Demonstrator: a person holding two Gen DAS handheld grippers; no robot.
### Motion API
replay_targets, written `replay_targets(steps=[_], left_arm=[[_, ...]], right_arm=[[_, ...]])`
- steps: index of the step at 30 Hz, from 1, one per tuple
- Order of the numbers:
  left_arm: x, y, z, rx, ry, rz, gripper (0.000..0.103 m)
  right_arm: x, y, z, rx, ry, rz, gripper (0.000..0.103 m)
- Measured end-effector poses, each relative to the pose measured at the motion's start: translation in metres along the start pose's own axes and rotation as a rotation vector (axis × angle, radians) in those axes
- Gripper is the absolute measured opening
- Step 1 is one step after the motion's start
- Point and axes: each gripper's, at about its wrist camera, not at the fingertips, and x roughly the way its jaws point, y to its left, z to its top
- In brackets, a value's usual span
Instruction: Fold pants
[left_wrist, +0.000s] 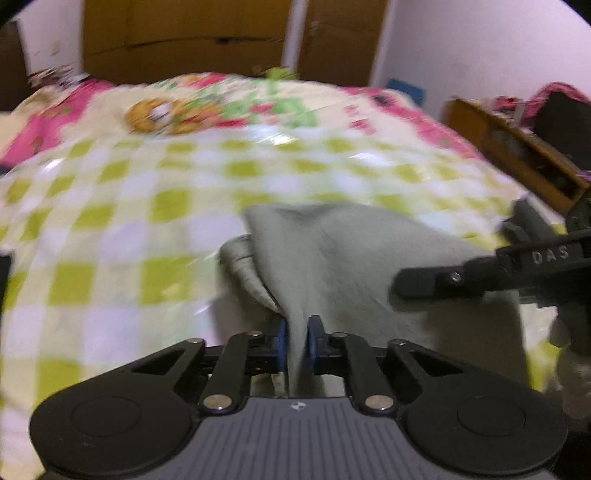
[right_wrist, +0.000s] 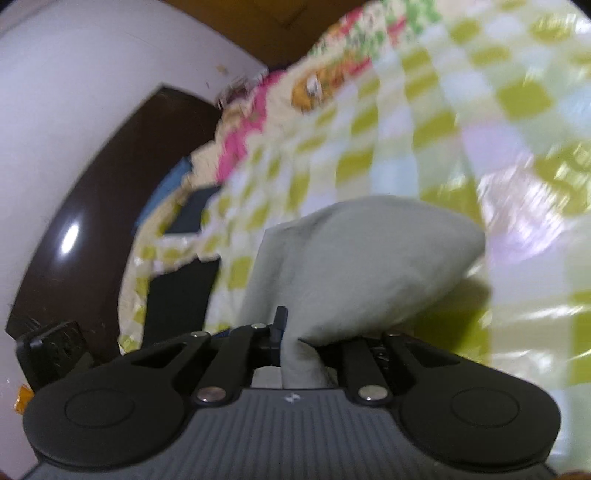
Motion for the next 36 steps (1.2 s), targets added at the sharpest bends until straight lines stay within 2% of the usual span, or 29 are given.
replay_targets(steps=[5, 12, 16, 19, 23, 27, 30, 32, 36], left_arm=[[0.011, -0.065, 0.036, 0.091, -0.042, -0.119, 0.025], [0.055, -0.170, 0.088, 0.218, -0.058, -0.296, 0.025], [0.089, -0.237, 0.114, 0.278, -0.056, -0.388, 0.025], [0.119, -0.280, 0.129, 0.294, -0.037, -0.435, 0.025], [0.156, -0.327, 0.136, 0.311, 0.018, -0.470, 0.025], [0.184, -0.357, 0.133, 0.326, 0.052, -0.480, 0.025], [0.201, -0.367, 0.126, 0.346, 0.079, -0.465, 0.025], [0.209, -0.367, 0.118, 0.359, 0.092, -0.430, 0.029], [0.209, -0.351, 0.107, 0.396, 0.112, -0.392, 0.042]], right_arm=[[-0.075, -0.014, 0.020, 0.004, -0.128, -0.023, 0.010], [-0.197, -0.048, 0.054, 0.013, -0.295, -0.129, 0.009], [-0.256, -0.069, 0.088, -0.020, -0.334, -0.234, 0.009], [-0.284, -0.092, 0.118, -0.030, -0.341, -0.305, 0.009], [-0.303, -0.135, 0.160, -0.024, -0.294, -0.385, 0.009], [-0.306, -0.175, 0.184, -0.043, -0.239, -0.502, 0.009], [-0.300, -0.215, 0.186, -0.023, -0.198, -0.640, 0.010], [-0.294, -0.234, 0.175, -0.016, -0.181, -0.726, 0.015], [-0.290, -0.244, 0.156, 0.000, -0.207, -0.749, 0.024]])
